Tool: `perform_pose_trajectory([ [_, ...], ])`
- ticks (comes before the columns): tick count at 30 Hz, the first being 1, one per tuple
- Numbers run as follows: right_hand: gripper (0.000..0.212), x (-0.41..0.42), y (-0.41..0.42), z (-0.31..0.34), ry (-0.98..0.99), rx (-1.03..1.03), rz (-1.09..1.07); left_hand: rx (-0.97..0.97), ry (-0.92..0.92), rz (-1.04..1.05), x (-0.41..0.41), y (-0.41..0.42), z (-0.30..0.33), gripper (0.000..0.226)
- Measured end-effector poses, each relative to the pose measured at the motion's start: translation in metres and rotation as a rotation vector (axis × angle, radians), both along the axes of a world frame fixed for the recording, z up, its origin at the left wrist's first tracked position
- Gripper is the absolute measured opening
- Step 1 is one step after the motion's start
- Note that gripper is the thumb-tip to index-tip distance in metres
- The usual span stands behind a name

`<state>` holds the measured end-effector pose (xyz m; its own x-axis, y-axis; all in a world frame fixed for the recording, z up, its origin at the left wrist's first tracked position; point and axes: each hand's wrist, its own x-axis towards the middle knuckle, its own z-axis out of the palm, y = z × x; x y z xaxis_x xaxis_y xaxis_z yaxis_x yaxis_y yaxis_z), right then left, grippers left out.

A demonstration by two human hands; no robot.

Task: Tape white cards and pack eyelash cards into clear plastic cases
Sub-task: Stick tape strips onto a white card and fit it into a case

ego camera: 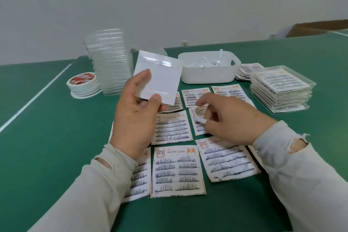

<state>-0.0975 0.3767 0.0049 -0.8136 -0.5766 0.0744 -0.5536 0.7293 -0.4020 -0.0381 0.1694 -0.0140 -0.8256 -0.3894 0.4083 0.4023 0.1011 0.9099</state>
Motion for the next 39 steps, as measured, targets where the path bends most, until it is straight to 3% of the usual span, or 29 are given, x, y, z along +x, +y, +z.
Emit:
perform_pose_trajectory([
  [4,0.026,0.001,0.004,0.002,-0.052,-0.037,-0.039,0.119,-0.009,-0.029,0.0,0.004,-0.001,0.068],
  [7,0.004,-0.001,0.004,0.002,0.015,-0.158,-0.083,0.18,-0.05,0.014,-0.002,0.003,-0.002,0.057],
  [10,0.026,-0.002,-0.002,0.002,0.09,-0.377,-0.151,0.243,-0.092,0.005,-0.004,0.004,-0.002,0.035],
  [13,0.049,0.001,-0.01,0.003,0.033,-0.557,-0.176,0.307,-0.116,-0.045,-0.005,0.006,-0.003,0.024],
  [16,0.055,0.003,-0.021,0.009,-0.098,-0.682,-0.223,0.358,-0.114,-0.081,-0.005,0.004,-0.001,0.025],
  [22,0.021,0.004,-0.063,0.017,-0.438,-0.924,-0.231,0.462,-0.111,-0.116,-0.006,0.003,0.0,0.029],
  [28,0.005,-0.001,-0.074,-0.011,-0.277,-1.02,-0.199,0.371,-0.156,-0.078,-0.007,0.0,0.0,0.032],
  [31,0.021,-0.005,-0.067,-0.015,-0.289,-1.019,-0.185,0.282,-0.169,0.006,-0.008,-0.004,-0.001,0.022],
  [34,0.024,-0.006,-0.063,-0.018,-0.293,-1.003,-0.17,0.155,-0.164,0.095,-0.007,-0.011,-0.002,0.006],
  [37,0.026,-0.007,-0.06,-0.018,-0.285,-0.981,-0.184,0.109,-0.178,0.123,-0.007,-0.014,-0.003,0.006],
  [39,0.037,-0.008,-0.059,-0.019,-0.26,-0.957,-0.239,0.111,-0.182,0.122,-0.008,-0.013,-0.003,0.006],
])
